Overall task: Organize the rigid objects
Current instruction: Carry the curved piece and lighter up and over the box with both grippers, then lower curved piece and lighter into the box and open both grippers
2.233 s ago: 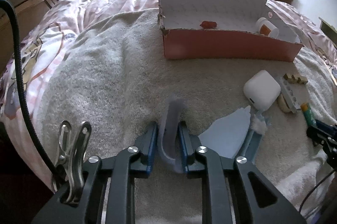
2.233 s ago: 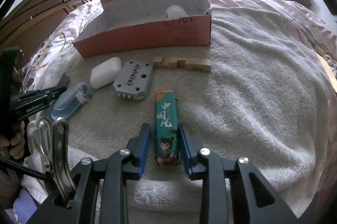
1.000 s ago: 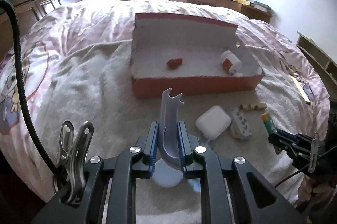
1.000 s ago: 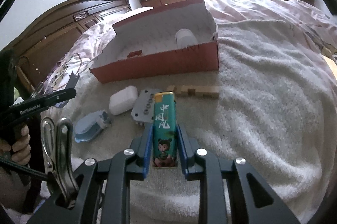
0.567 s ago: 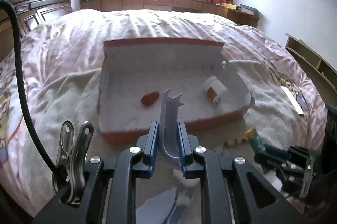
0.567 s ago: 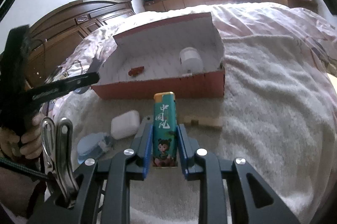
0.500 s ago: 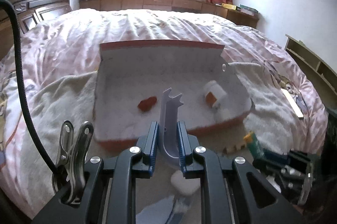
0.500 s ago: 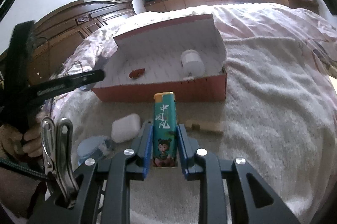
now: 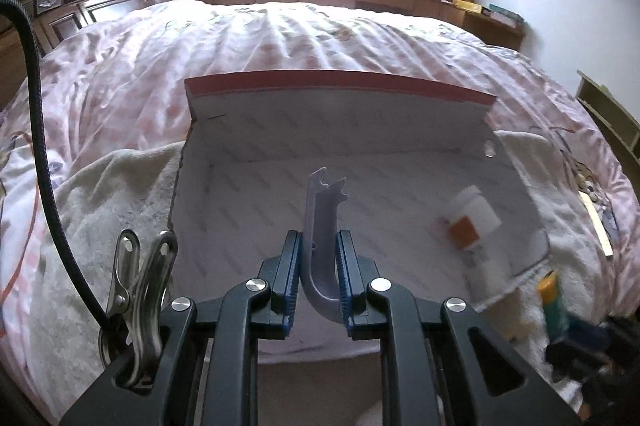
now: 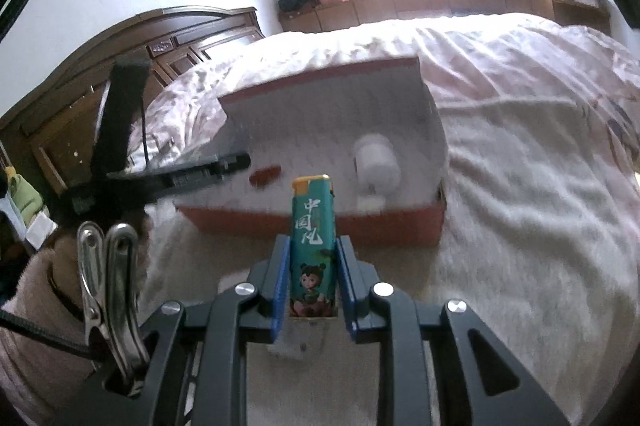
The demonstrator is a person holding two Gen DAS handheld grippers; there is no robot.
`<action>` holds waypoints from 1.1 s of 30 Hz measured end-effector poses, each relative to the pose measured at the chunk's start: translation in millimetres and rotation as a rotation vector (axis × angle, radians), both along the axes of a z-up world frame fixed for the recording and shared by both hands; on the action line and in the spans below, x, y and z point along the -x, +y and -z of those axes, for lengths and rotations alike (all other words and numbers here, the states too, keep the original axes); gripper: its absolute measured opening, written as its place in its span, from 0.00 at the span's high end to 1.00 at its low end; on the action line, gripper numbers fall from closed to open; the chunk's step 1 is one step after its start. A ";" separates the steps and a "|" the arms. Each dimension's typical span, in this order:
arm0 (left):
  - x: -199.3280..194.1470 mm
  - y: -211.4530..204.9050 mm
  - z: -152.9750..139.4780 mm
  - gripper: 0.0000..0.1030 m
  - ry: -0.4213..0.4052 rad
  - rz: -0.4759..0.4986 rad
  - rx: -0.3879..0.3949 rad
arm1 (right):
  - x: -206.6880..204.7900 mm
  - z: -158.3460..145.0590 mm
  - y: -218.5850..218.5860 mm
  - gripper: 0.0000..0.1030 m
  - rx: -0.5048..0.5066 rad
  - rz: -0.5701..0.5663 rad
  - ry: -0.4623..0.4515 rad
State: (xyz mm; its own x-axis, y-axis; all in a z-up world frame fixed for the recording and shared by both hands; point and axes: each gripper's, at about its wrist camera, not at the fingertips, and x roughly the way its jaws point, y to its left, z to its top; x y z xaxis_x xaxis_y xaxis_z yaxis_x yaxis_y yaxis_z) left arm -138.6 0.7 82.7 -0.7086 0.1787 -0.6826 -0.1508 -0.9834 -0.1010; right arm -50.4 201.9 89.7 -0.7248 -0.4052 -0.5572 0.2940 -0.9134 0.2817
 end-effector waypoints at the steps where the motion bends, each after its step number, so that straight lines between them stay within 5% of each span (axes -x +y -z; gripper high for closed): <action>1: 2.6 -1.2 0.9 0.82 -0.003 -0.006 -0.001 | 4.8 -2.8 -1.8 0.77 -0.001 -0.001 0.006; 13: 27.0 -8.3 15.7 0.82 -0.036 -0.047 0.012 | 78.2 -4.5 -25.3 0.77 0.023 0.003 -0.031; 25: 28.0 -5.4 25.7 0.76 -0.077 -0.068 0.030 | 110.1 11.9 -34.0 0.77 -0.015 0.026 -0.074; 27: 26.0 -5.8 23.2 0.75 -0.074 -0.073 0.033 | 108.6 11.3 -32.5 0.73 -0.010 0.031 -0.069; 29: 23.9 -6.6 20.4 0.74 -0.069 -0.077 0.036 | 105.3 8.4 -31.6 0.56 -0.007 0.038 -0.047; 33: 17.3 -7.3 13.4 0.74 -0.056 -0.080 0.033 | 97.6 -1.0 -32.1 0.47 0.001 0.039 0.000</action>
